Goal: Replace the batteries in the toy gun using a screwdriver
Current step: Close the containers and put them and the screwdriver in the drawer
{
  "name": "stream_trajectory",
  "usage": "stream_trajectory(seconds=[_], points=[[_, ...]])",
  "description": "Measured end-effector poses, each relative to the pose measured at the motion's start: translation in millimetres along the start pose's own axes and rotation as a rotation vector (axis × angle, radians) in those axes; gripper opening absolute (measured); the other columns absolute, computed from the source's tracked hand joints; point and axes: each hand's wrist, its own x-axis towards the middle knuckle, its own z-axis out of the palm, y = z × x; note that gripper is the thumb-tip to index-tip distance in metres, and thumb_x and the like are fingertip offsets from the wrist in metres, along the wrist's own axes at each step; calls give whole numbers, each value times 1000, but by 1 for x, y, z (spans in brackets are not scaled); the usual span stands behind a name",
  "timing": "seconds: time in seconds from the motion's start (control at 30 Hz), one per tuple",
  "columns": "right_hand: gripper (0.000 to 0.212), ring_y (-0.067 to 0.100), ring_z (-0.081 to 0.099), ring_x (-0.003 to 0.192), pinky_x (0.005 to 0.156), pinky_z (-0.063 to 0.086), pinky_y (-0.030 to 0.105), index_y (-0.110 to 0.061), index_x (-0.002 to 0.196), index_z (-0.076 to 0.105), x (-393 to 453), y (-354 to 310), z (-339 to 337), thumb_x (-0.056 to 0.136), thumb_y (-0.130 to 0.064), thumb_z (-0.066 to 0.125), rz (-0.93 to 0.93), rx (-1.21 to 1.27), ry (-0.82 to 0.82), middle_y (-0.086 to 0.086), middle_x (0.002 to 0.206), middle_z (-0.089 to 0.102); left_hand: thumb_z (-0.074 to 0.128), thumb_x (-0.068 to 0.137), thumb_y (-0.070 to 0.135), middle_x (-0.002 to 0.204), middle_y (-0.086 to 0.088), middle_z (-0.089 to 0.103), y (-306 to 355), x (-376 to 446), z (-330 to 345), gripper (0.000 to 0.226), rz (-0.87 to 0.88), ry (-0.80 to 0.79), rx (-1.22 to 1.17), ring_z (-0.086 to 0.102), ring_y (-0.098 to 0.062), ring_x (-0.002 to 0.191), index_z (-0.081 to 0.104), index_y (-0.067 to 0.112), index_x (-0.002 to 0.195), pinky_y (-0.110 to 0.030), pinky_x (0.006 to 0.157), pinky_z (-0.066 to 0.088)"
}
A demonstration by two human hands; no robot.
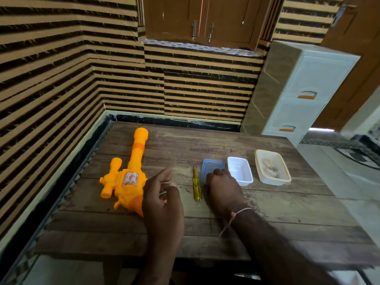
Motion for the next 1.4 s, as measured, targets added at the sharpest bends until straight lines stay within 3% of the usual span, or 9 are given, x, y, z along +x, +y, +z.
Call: stream_trajectory(seconds=[0.2,0.4,0.5,0.6,0.97,1.1,1.2,1.3,1.4], points=[[14,29,60,90,74,50,37,-9,97,63,-17,-5,-1,83,-11,63,-88,15,237,12,96,62,56,93,-2,105,7,66,-5,-1,2,34,24,-1,6,59,1,95,65,26,109,-4,74,43],[15,16,57,80,73,44,28,-13,82,61,-19,17,-23,92,-3,56,486,1072,613,4,84,64,57,93,-1,107,10,66,-3,-4,4,36,40,-44,12,61,-4,98,63,34,104,-17,77,46],[21,11,56,59,54,43,23,-14,79,62,-21,31,-28,93,-2,52,808,1675,538,2,68,60,58,91,-4,104,13,66,0,-8,13,41,71,-73,45,61,0,96,62,37,99,-14,77,45],[23,4,47,47,42,34,17,-15,79,60,-26,38,-27,91,2,51,980,1912,468,-4,62,52,58,90,-6,102,14,63,3,-12,28,37,128,-129,101,58,8,95,65,29,101,-3,74,42],[18,12,43,47,40,33,19,-6,70,64,-30,57,-3,81,8,62,1114,1893,477,5,56,54,61,91,11,104,9,62,-6,10,106,25,133,-422,347,56,11,86,68,21,113,-3,67,41],[26,12,36,32,35,27,14,-4,59,59,-35,59,4,83,6,59,1039,1893,393,8,43,46,61,82,34,115,0,67,-22,17,143,46,33,-540,497,64,-12,97,65,17,125,-31,82,54],[31,16,42,36,38,31,20,-10,50,61,-37,59,11,80,-10,62,1007,1756,322,9,45,52,64,86,33,125,-5,63,-29,17,159,54,6,-549,592,59,-23,112,57,15,136,-41,96,50],[28,22,56,49,51,43,30,-11,54,64,-37,70,11,71,-34,62,990,1487,265,4,51,60,63,91,24,137,-5,55,-37,18,169,55,-12,-530,603,52,-22,122,49,15,143,-34,102,43],[29,20,61,68,67,45,28,-14,60,59,-42,84,0,82,-32,62,939,1106,325,-1,64,65,62,93,22,141,-4,51,-39,21,172,55,-21,-527,602,50,-21,125,47,16,145,-32,101,41]])
